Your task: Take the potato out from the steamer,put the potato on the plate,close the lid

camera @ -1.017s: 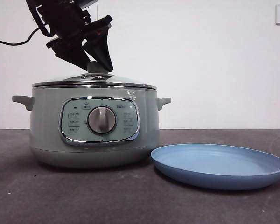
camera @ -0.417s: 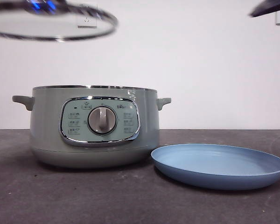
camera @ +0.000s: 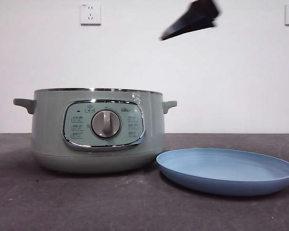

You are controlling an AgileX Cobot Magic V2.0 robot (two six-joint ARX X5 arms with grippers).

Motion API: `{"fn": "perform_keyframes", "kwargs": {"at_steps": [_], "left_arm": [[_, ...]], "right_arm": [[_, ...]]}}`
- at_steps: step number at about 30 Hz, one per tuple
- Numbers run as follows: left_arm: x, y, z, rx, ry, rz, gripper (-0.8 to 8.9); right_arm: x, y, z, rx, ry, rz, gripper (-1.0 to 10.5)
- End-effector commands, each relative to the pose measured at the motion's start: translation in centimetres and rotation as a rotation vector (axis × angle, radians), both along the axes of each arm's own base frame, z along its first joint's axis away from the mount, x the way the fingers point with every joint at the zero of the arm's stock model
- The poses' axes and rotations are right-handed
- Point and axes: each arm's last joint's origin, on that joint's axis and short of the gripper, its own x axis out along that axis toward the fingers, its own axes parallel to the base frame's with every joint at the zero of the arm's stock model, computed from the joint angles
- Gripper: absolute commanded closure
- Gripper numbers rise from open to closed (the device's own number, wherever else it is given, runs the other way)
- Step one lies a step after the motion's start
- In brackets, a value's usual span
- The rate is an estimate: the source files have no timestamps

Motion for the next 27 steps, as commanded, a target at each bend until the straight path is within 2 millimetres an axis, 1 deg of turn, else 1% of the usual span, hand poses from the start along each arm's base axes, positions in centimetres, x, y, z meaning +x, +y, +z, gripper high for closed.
{"fn": "perform_keyframes", "kwargs": {"at_steps": [1,2,6,8,11,14,17,22,25,27], "left_arm": [[-1.6,0.4,0.7,-0.017,-0.057,0.003,8.25],[-2.2,0.6,0.7,-0.017,-0.057,0.004,8.26],[-3.7,0.9,0.6,-0.024,-0.057,0.007,8.26],[-4.2,1.1,0.6,-0.025,-0.058,0.007,8.26],[-4.7,1.2,0.5,-0.024,-0.055,0.007,8.26],[-4.8,1.2,0.4,-0.023,-0.048,0.005,8.26],[-4.8,1.2,0.4,-0.022,-0.045,0.005,8.26],[-4.8,1.2,0.4,-0.023,-0.044,0.003,8.26],[-4.8,1.2,0.4,-0.023,-0.044,0.002,8.26],[-4.8,1.2,0.4,-0.023,-0.045,0.002,8.26]], "right_arm": [[1.9,2.6,-0.4,-0.049,-0.001,0.002,3.5],[2.6,3.7,-0.6,-0.071,-0.004,0.001,3.5],[4.6,6.9,-1.7,-0.128,-0.012,0.006,3.5],[5.5,8.3,-2.7,-0.165,-0.023,-0.011,3.5],[6.4,9.8,-4.4,-0.23,-0.047,-0.034,3.5],[7.0,10.7,-6.3,-0.301,-0.067,-0.063,3.5],[7.3,11.4,-7.6,-0.335,-0.072,-0.073,3.5],[7.8,12.4,-9.2,-0.354,-0.093,-0.091,3.5],[8.0,12.7,-10.1,-0.369,-0.089,-0.095,3.5],[8.3,12.9,-11.0,-0.385,-0.084,-0.099,3.5]]}}
